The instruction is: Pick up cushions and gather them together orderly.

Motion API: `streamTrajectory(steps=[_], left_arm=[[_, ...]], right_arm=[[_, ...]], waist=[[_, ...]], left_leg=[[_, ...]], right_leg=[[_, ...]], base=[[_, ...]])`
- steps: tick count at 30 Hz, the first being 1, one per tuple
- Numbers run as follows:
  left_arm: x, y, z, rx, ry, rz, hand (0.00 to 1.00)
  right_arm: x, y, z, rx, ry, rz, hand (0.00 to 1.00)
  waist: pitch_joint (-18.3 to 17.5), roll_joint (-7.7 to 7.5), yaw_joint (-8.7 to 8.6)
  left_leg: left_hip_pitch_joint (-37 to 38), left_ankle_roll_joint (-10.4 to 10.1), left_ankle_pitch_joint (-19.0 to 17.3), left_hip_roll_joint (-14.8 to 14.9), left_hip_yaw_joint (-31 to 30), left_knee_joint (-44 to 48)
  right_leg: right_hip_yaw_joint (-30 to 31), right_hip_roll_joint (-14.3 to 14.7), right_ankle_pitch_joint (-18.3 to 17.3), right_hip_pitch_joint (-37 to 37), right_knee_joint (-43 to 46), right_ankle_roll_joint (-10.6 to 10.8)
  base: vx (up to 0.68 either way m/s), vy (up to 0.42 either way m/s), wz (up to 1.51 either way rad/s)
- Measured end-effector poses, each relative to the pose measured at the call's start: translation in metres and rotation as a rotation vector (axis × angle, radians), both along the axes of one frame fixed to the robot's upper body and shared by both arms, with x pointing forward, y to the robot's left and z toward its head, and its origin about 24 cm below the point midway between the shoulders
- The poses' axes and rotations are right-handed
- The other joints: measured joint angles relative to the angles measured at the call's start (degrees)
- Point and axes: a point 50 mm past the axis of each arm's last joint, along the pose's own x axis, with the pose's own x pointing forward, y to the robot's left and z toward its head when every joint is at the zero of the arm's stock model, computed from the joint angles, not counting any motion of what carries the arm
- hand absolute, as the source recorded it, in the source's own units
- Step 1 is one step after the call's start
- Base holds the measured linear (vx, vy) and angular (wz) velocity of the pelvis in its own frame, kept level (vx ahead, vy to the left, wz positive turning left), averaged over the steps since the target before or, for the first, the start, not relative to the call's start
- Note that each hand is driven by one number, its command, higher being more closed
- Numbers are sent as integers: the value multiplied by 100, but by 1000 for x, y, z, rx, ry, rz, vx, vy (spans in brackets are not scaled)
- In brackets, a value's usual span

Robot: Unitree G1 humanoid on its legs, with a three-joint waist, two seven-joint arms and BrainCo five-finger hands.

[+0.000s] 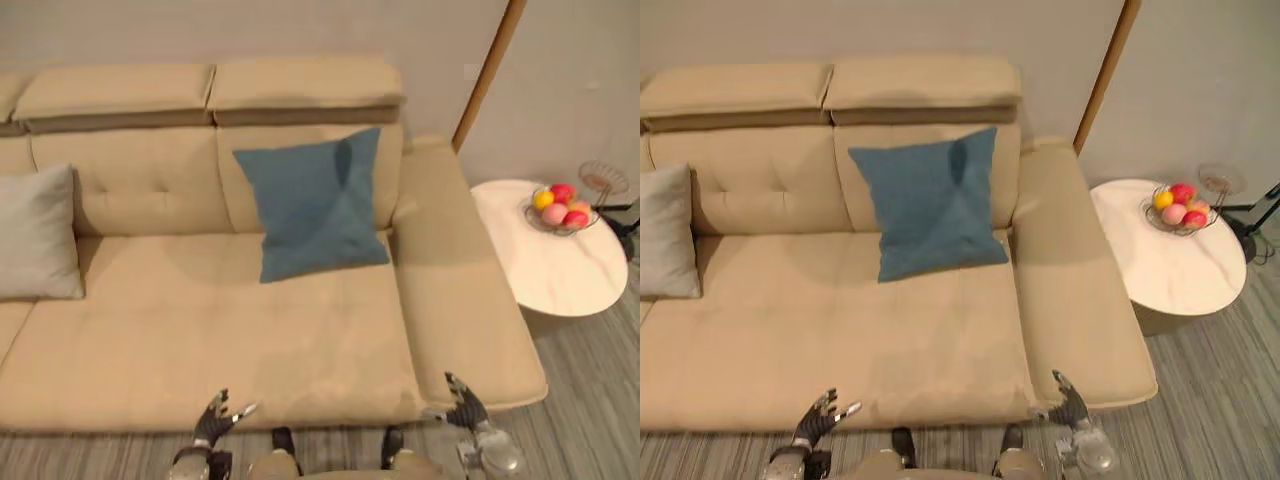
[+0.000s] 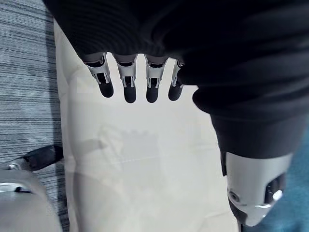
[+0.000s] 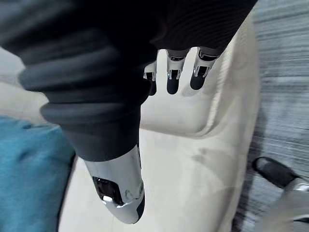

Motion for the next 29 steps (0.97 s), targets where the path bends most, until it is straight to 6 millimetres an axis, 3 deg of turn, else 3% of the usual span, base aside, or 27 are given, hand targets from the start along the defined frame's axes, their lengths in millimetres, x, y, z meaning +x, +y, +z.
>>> streamTrajectory(steps=[2, 5, 6, 7, 8, 9, 10, 11, 12, 14, 15, 16, 18, 19, 21, 23, 25, 26, 28, 29], left_arm=[[-8, 1, -2, 8, 29, -5, 0], [1, 3, 0, 16, 9, -9, 0], [11, 4, 3, 20, -19, -14, 0], [21, 3, 6, 20, -45, -19, 0], [25, 4, 8, 21, -61, -14, 0], [35, 7, 13, 29, -94, 2, 0], [39, 10, 16, 42, -116, 14, 0], [39, 12, 17, 47, -119, 17, 0], [38, 15, 19, 57, -123, 29, 0], [38, 8, 17, 38, -127, 43, 0], [40, 3, 17, 21, -137, 58, 0], [44, -4, 16, -6, -143, 66, 0], [46, -8, 17, -26, -154, 73, 0], [44, -7, 17, -33, -154, 92, 0], [39, -6, 15, -35, -145, 102, 0], [32, -6, 13, -37, -130, 107, 0], [24, -6, 11, -39, -109, 114, 0], [22, -7, 10, -43, -105, 116, 0], [22, -9, 9, -49, -103, 117, 0], [24, -10, 8, -51, -101, 115, 0]], right_arm=[[-7, -4, -4, -14, 41, -5, 0], [-6, -6, -5, -21, 55, -10, 0], [-1, -7, -3, -24, 45, -8, 0], [3, -10, -2, -30, 37, -11, 0], [9, -11, 0, -32, 28, -7, 0], [13, -8, -1, -20, 31, -10, 0], [6, -3, -6, -2, 61, -9, 0], [4, -2, -8, 0, 70, -4, 0], [4, -1, -8, -1, 73, 4, 0], [13, -4, -4, -19, 47, 4, 0], [30, -4, 3, -29, -1, 7, 0], [42, -9, 9, -47, -35, 9, 0], [45, -13, 11, -62, -39, 10, 0], [43, -14, 11, -61, -34, 5, 0], [44, -18, 13, -67, -51, -26, 0], [43, -23, 14, -74, -55, -47, 0], [40, -24, 14, -76, -47, -48, 0], [39, -25, 13, -76, -44, -53, 0], [37, -27, 13, -74, -43, -74, 0], [35, -28, 12, -68, -43, -93, 0]], waist=[[-6, -36, 1], [-4, -67, -52], [3, -92, -126], [15, -70, -142], [63, 12, -129], [190, 4, -250], [214, -68, -291], [218, -118, -273], [234, -223, -224], [215, -174, -115], [301, 31, 46], [501, 315, 9], [614, 494, 26], [650, 396, 11], [636, 350, 20], [623, 312, 32], [615, 327, 23], [601, 346, 20], [519, 440, 16], [473, 405, 12]], left_leg=[[120, -5, 5, -24, 192, -42], [-95, 66, 3, -34, 320, 154], [-347, 171, -42, -39, 350, 403], [-510, 289, -64, -31, 382, 542], [-547, 350, -55, 104, 469, 535], [-554, 370, -64, 119, 393, 680], [-523, 372, -62, 99, 265, 815], [-535, 371, -61, 96, 232, 867], [-626, 363, -48, 74, 170, 1056], [-951, 293, 68, 191, 181, 1223], [-1276, 191, 155, 360, 194, 1196], [-1452, 135, 187, 560, 23, 1177], [-1425, -22, 161, 607, -51, 885], [-1339, -318, -16, 546, -34, 648], [-1433, -209, -53, 425, -76, 1110], [-1511, 166, -357, 296, -84, 2216], [-1101, 178, -746, 299, -104, 2703], [-695, 87, -927, 237, -117, 2282], [-291, 67, -933, 114, -178, 1403], [-188, 83, -903, 40, -171, 1042]], right_leg=[[187, 0, 90, -24, -10, 42], [344, -38, 219, -336, 178, 12], [384, -120, 285, -623, 486, 68], [478, -134, 460, -791, 541, 311], [509, -123, 218, -837, 894, 336], [539, -263, -590, -1126, 2679, 292], [604, -280, -999, -1086, 3929, 459], [631, -246, -1054, -974, 4163, 481], [672, -172, -1276, -644, 3969, 443], [631, 143, -1599, -396, 2943, 131], [541, 369, -1731, -301, 2136, -264], [389, 609, -1478, -283, 1852, -405], [300, 723, -1325, -323, 1759, -477], [193, 633, -1253, -344, 1601, -597], [147, 494, -1178, -446, 1501, -700], [151, 364, -1039, -537, 1370, -726], [202, 390, -770, -534, 1202, -668], [234, 429, -682, -531, 1124, -612], [223, 491, -477, -521, 919, -502], [204, 494, -319, -481, 714, -464]], base=[[0, 42, -39], [-44, 30, -31], [-99, 32, -18], [-116, 47, -23], [-177, -2, -3], [-148, -58, 29], [-133, -108, 45], [-154, -165, 42], [-210, -183, 11], [-237, -128, -24], [-359, -85, -19], [-444, -97, -5], [-393, -51, 27], [-348, -34, 32], [-243, -62, 23], [-151, -37, 1], [-88, 47, -11], [-50, 75, -11], [-38, 106, -3], [-34, 100, -1]])
